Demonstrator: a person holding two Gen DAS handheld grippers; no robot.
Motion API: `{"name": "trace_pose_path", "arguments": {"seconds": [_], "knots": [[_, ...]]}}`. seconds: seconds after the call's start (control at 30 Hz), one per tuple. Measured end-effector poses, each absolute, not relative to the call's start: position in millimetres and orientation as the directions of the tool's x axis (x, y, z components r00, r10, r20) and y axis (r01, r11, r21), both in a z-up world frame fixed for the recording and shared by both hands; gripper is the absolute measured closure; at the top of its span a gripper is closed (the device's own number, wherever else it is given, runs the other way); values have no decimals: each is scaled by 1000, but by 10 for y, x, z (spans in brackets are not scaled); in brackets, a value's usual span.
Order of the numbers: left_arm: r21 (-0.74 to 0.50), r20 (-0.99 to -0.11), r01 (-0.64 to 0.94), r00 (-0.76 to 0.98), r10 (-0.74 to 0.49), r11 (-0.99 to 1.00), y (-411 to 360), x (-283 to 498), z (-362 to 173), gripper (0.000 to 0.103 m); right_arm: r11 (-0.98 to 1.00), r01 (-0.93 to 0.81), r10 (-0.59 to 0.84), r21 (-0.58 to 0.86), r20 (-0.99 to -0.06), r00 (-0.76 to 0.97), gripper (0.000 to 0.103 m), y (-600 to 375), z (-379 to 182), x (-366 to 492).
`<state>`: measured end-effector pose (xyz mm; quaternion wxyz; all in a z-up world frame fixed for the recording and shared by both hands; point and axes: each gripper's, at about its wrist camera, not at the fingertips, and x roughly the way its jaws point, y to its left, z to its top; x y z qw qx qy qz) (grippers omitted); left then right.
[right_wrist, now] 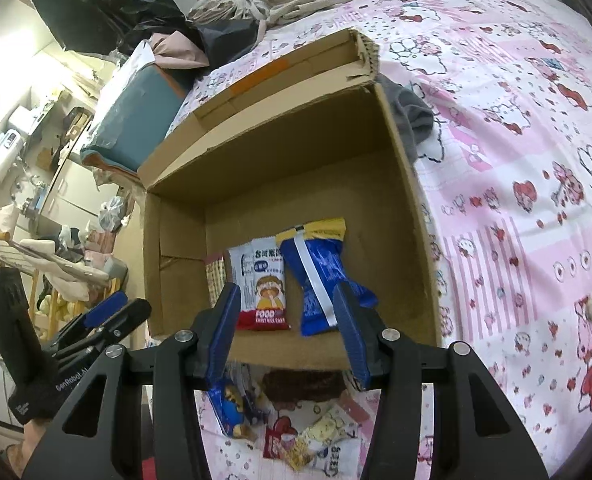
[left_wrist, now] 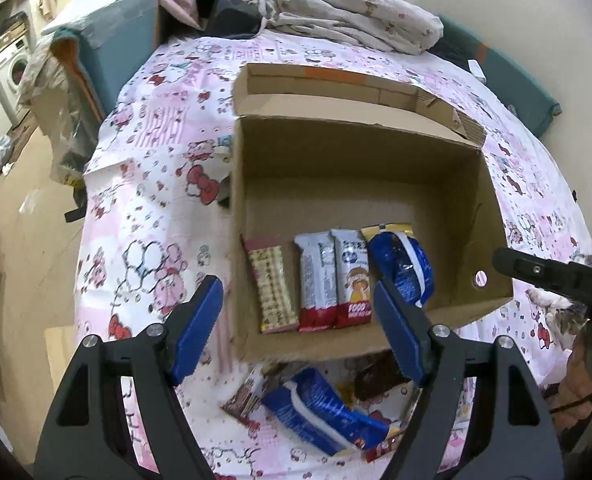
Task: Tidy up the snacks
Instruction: 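Grasp white bar with left tool while right tool grasps purple-blue bar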
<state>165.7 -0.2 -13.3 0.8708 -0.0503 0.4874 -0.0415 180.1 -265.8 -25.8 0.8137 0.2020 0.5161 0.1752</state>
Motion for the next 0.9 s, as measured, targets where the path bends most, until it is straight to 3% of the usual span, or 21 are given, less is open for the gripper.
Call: {"name": "trace_pose_path", "arguments": {"seconds": [0.43,0.73,0.9], "knots": [[-193,-884,-135,453,-113,972,632,1241,-304,28,846,21,482,533,-781,396,51,-2928,-375,1256],[-207,-947,-208,289,-142,956,705,1186,-812,29,821,145,482,552,-807,341,51,-3082,-589,1077],[-105,-976,-156,203,-72,982,579,1255,-1092,32,830,148,471,538,-817,331,51,-3079,-612,1072]]}}
